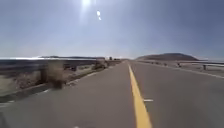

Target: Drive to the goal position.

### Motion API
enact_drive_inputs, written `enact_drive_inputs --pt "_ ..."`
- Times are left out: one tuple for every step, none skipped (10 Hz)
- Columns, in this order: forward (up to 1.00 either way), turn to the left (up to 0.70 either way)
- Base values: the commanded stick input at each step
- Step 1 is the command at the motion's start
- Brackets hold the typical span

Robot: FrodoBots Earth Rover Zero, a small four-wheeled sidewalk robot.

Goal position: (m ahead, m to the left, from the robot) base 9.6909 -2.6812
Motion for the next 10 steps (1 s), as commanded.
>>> enact_drive_inputs --pt "0.85 0.0" --pt "0.85 0.0" --pt "0.85 0.0" --pt "0.85 0.0" --pt "0.85 0.0" --pt "0.85 0.0" --pt "0.85 0.0" --pt "0.85 0.0" --pt "0.85 0.0" --pt "0.85 0.0"
